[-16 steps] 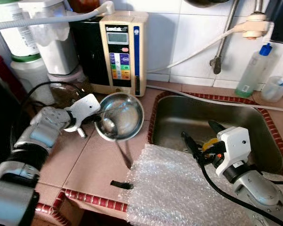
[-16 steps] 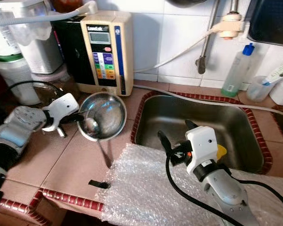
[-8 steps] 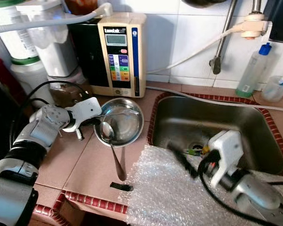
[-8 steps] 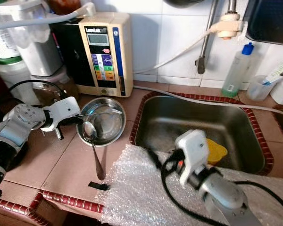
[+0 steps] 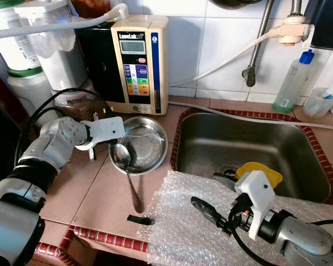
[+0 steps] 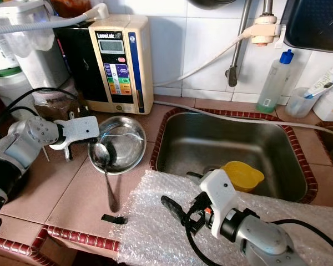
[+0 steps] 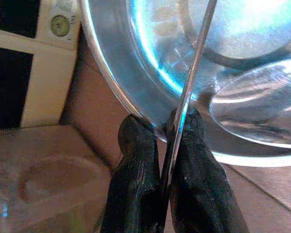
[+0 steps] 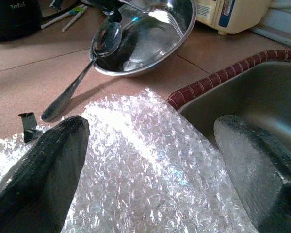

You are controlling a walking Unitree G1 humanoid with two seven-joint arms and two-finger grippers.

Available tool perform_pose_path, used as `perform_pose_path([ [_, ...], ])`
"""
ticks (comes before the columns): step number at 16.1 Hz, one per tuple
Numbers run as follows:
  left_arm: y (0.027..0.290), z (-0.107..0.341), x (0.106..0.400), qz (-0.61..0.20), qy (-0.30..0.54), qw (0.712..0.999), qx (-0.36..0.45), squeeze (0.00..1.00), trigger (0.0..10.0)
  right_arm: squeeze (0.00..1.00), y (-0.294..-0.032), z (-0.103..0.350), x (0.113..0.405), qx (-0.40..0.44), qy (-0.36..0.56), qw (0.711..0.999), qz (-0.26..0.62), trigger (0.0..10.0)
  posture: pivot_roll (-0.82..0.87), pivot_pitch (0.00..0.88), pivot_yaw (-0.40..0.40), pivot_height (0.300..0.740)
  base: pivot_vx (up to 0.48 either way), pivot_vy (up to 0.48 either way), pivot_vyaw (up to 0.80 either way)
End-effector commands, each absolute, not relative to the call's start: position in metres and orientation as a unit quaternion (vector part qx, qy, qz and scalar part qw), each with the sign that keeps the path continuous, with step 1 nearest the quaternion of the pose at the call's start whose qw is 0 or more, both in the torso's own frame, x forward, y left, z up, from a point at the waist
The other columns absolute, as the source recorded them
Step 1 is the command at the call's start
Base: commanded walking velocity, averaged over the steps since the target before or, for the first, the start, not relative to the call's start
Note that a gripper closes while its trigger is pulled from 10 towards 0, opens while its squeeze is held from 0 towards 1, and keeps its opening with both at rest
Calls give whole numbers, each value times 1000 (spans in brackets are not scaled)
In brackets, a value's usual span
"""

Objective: Kitchen organization

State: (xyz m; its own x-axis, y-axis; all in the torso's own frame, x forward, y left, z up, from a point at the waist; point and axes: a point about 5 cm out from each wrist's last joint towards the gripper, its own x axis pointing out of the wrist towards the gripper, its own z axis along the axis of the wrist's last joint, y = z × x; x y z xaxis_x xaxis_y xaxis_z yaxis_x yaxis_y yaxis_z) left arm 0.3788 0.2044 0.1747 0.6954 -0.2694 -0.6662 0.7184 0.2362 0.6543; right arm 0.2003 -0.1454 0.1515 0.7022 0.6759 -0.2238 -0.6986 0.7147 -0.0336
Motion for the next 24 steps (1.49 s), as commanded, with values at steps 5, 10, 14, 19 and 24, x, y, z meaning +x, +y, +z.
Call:
perform_pose_path([
  [5,221,142,373,-287,271,742,542,0,10000,0,-143,153,202,-68,89,922,370,10000,44,46,48,740,0,0,0],
  [10,212,146,372,-316,265,774,481,0,10000,0,-144,149,206,-65,84,929,356,10000,52,44,47,740,0,0,0],
  [14,220,134,366,-328,300,757,479,1000,10000,0,-143,147,207,-72,85,928,356,10000,53,42,48,740,0,0,0],
  [19,229,119,353,-356,350,726,472,1000,10000,0,-145,146,208,-74,83,929,353,10000,52,42,47,740,0,0,0],
  [24,229,125,360,-325,330,744,482,0,10000,0,-144,146,208,-76,82,929,352,10000,53,43,47,740,0,0,0],
])
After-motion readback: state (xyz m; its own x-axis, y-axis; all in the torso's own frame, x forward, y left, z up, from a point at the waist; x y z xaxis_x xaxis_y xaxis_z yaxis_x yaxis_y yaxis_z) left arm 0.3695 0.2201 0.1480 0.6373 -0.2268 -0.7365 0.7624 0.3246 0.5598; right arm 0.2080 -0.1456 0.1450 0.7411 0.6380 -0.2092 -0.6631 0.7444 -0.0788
